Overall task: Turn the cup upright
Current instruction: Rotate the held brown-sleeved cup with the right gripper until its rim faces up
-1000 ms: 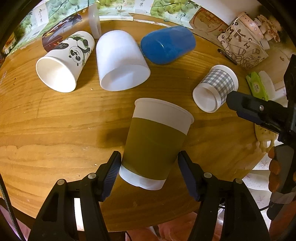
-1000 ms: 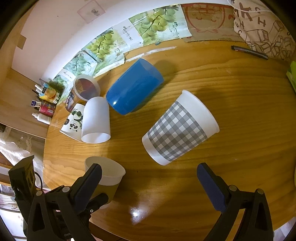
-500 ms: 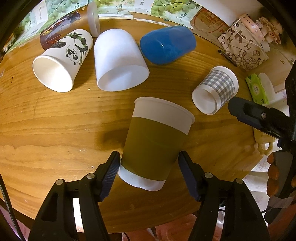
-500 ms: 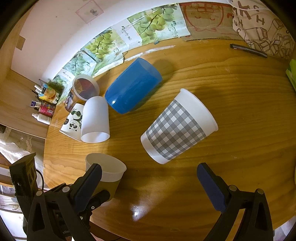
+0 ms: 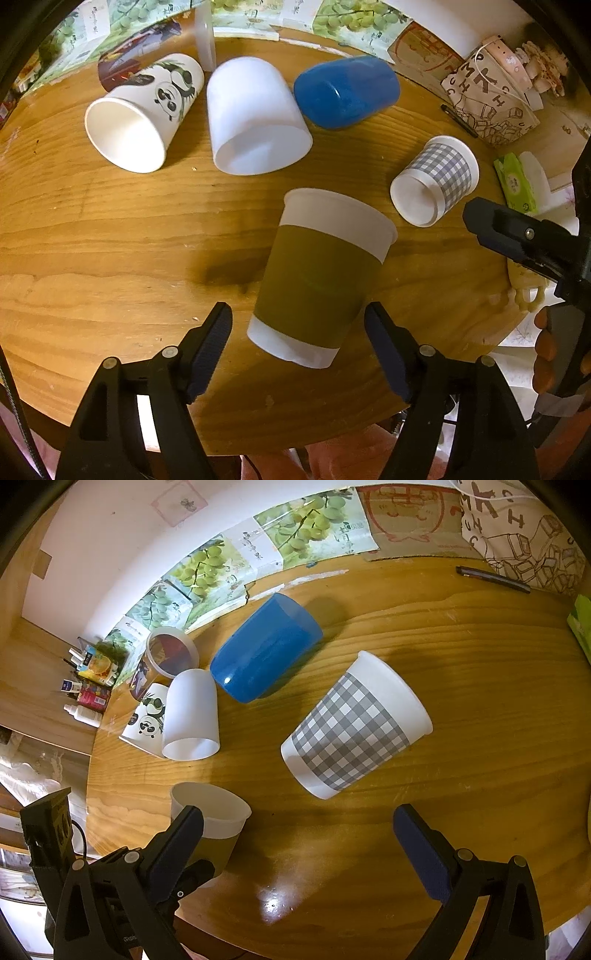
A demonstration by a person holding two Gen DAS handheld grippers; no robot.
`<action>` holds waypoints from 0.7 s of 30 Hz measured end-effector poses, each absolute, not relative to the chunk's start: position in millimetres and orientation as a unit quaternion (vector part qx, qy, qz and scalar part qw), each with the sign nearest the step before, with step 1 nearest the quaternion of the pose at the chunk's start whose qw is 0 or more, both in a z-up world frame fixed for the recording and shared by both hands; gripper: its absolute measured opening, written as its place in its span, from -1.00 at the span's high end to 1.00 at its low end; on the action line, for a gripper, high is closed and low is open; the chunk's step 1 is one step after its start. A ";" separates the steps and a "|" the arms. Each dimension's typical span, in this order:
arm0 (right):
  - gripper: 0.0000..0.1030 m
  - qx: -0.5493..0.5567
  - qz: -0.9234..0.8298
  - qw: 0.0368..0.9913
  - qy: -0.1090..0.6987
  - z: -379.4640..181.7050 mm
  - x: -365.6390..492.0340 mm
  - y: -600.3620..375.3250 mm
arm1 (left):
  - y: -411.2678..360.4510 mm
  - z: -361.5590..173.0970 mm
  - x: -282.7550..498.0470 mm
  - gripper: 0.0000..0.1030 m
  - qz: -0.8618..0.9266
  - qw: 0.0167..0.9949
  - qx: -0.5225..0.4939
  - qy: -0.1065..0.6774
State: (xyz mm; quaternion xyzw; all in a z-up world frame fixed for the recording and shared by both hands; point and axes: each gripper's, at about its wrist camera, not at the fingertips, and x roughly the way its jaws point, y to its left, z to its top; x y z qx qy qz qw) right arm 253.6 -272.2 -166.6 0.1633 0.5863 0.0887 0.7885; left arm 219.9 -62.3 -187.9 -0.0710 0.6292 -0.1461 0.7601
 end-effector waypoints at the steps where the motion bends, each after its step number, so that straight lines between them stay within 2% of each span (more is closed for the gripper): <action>1: -1.00 0.163 0.090 0.789 0.586 -166.1 252.0 -271.7 | -61.4 -186.9 219.2 -0.51 -0.146 0.761 -0.070 0.628; 10: -1.00 0.170 0.092 0.789 0.583 -159.6 246.8 -265.3 | -53.1 -173.6 214.7 -0.51 -0.144 0.775 -0.068 0.611; 21: -1.00 0.237 0.094 0.757 0.601 -169.2 242.6 -257.8 | -41.4 -166.0 205.4 -0.51 -0.157 0.786 -0.059 0.595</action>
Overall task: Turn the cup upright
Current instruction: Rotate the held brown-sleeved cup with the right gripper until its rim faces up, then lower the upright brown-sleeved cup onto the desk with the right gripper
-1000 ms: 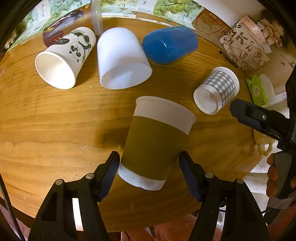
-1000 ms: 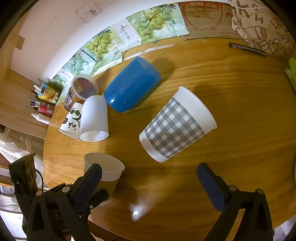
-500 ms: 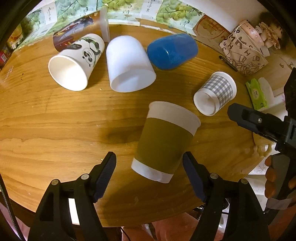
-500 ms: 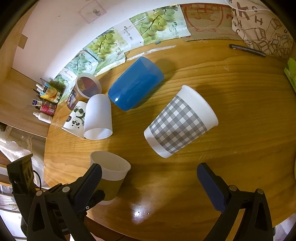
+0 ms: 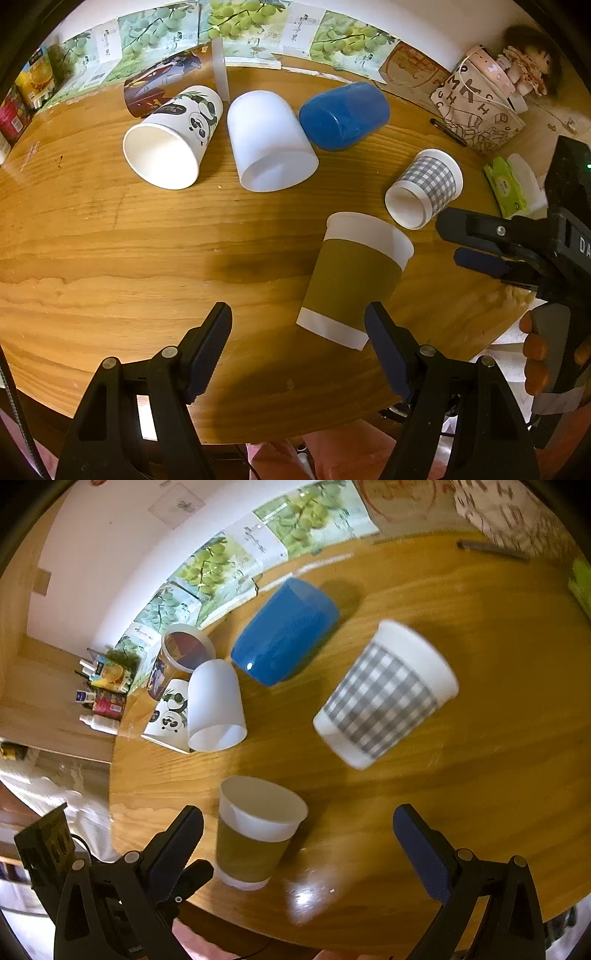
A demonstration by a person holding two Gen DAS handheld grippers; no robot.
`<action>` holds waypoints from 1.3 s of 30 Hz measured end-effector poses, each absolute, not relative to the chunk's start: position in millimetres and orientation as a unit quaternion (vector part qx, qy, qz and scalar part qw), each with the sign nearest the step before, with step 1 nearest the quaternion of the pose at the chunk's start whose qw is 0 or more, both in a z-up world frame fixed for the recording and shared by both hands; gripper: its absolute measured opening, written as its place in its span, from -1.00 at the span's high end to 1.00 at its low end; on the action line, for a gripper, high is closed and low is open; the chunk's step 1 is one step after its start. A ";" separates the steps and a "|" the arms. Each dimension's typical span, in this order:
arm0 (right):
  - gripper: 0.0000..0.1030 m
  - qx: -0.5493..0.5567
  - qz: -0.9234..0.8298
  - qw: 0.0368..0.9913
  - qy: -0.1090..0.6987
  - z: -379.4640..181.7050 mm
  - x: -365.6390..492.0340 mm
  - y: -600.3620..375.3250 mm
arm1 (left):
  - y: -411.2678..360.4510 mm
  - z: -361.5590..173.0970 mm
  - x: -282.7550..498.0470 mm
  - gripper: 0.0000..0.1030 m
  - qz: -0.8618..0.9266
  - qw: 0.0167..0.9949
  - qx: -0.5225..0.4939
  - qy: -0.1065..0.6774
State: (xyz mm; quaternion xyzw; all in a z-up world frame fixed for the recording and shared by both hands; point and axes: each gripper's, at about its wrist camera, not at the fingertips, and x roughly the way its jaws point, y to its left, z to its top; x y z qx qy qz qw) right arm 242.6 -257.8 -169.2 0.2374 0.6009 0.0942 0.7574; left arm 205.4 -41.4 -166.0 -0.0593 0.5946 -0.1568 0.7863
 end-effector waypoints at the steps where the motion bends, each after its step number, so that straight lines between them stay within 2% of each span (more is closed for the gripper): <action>1: -1.00 0.251 0.094 0.750 0.605 -172.9 241.7 -257.0 | -40.4 -166.2 205.0 -0.51 -0.159 0.786 -0.060 0.594; 13: -1.00 0.367 0.094 0.680 0.628 -203.0 240.7 -244.2 | -30.4 -161.6 201.2 -0.51 -0.185 0.791 -0.030 0.582; 29: -0.99 0.381 0.081 0.664 0.638 -218.4 255.5 -214.0 | 2.9 -165.9 203.4 -0.51 -0.193 0.790 -0.028 0.582; 39: -0.74 0.362 0.074 0.666 0.649 -223.1 263.2 -200.9 | 17.0 -168.2 200.0 -0.51 -0.188 0.791 -0.046 0.580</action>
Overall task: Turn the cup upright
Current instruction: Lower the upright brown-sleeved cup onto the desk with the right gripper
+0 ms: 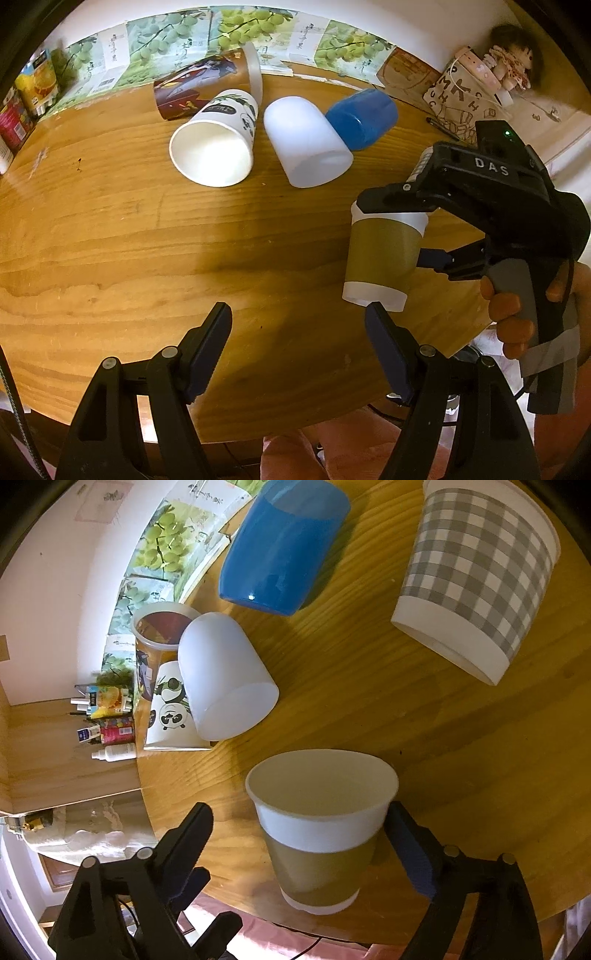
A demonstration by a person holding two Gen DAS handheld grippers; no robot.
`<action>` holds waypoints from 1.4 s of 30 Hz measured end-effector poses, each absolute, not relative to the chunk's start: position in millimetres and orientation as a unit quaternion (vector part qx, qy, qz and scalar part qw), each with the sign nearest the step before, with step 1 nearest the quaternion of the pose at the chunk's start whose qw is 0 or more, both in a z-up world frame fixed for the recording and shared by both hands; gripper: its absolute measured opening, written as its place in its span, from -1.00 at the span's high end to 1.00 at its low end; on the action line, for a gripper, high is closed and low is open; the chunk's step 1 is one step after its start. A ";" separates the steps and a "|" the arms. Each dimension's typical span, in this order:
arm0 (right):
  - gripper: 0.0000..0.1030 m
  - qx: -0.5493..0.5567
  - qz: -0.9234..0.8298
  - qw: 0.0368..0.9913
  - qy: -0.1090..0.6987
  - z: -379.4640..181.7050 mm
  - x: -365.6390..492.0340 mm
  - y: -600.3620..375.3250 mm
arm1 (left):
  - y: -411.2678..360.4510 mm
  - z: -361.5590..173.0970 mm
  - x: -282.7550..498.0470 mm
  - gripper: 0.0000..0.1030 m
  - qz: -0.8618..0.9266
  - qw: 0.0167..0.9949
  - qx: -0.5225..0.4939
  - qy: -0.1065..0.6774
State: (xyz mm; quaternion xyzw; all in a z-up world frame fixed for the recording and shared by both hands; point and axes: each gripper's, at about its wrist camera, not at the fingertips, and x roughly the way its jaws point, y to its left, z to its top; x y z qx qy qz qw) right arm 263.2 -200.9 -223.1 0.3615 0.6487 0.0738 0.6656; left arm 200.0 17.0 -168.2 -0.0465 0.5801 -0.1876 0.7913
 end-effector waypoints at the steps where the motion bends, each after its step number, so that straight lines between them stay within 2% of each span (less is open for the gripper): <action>1: -0.72 0.360 0.074 0.666 0.649 -223.2 263.6 -200.1 | 18.1 -168.6 199.5 -0.51 -0.186 0.791 -0.049 0.580; 8: -0.30 0.359 0.085 0.662 0.653 -223.3 262.7 -197.5 | 21.7 -173.5 195.6 -0.51 -0.177 0.788 -0.062 0.586; 34: -0.18 0.312 0.097 0.736 0.593 -178.0 228.8 -215.0 | 14.9 -157.3 172.6 -0.51 -0.166 0.800 -0.079 0.571; 42: -0.18 0.263 0.082 0.802 0.530 -152.8 207.0 -215.5 | 9.9 -149.0 157.6 -0.51 -0.163 0.804 -0.084 0.565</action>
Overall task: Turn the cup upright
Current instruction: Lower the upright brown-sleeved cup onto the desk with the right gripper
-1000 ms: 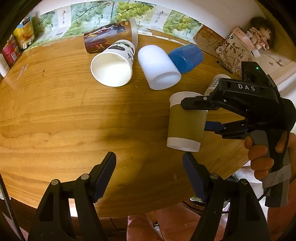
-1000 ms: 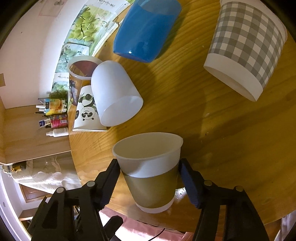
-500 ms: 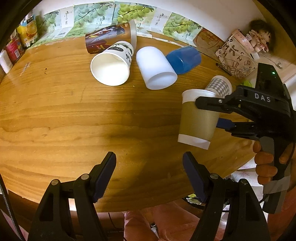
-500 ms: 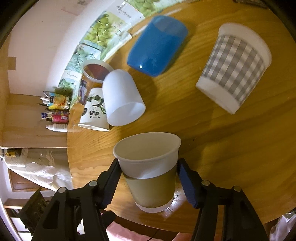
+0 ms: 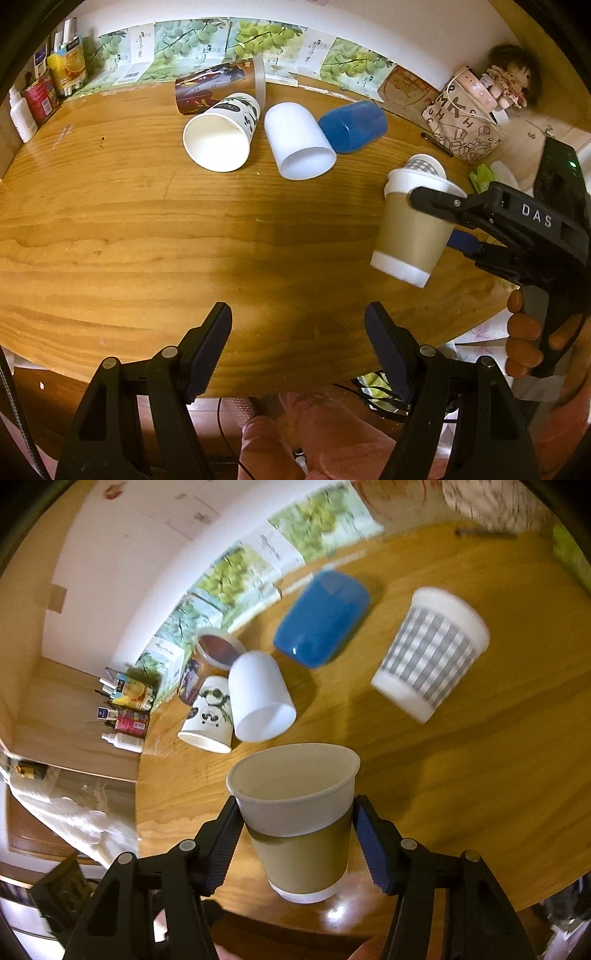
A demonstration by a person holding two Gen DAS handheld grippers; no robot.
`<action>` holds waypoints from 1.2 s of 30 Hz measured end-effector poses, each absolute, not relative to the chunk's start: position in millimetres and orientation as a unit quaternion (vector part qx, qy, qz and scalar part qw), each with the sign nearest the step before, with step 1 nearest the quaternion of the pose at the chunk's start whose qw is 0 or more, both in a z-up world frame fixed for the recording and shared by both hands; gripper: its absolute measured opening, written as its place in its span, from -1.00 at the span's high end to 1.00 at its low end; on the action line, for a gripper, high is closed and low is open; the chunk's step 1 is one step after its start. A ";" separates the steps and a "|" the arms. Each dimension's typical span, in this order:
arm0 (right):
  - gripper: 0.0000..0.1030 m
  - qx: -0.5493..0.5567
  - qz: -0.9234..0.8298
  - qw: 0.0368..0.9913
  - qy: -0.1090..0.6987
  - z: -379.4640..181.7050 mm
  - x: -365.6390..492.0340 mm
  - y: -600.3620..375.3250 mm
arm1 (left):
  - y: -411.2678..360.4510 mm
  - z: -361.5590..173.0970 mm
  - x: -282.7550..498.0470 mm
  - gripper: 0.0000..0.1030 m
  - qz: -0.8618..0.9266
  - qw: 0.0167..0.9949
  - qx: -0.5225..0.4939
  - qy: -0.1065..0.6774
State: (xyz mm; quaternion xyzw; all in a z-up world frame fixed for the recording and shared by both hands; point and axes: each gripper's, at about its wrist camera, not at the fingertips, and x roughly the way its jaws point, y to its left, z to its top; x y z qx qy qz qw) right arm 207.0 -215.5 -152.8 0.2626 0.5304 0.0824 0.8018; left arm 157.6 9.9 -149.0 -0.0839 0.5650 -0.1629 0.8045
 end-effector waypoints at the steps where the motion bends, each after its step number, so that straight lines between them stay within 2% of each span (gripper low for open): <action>1: -0.18 0.254 0.078 0.814 0.516 -149.6 203.0 -216.1 | 10.0 -149.2 156.1 -0.51 -0.164 0.803 -0.085 0.566; 11: -0.18 0.201 0.033 0.903 0.378 -140.3 168.3 -220.0 | 11.5 -145.5 140.7 -0.51 -0.166 0.803 -0.063 0.569; 21: -0.18 0.155 0.054 0.946 0.278 -149.5 135.0 -207.8 | 29.3 -149.9 141.4 -0.51 -0.161 0.801 -0.103 0.568; 36: -0.18 0.047 0.060 0.975 0.210 -181.6 108.5 -167.7 | 53.6 -168.0 149.7 -0.51 -0.149 0.804 -0.128 0.561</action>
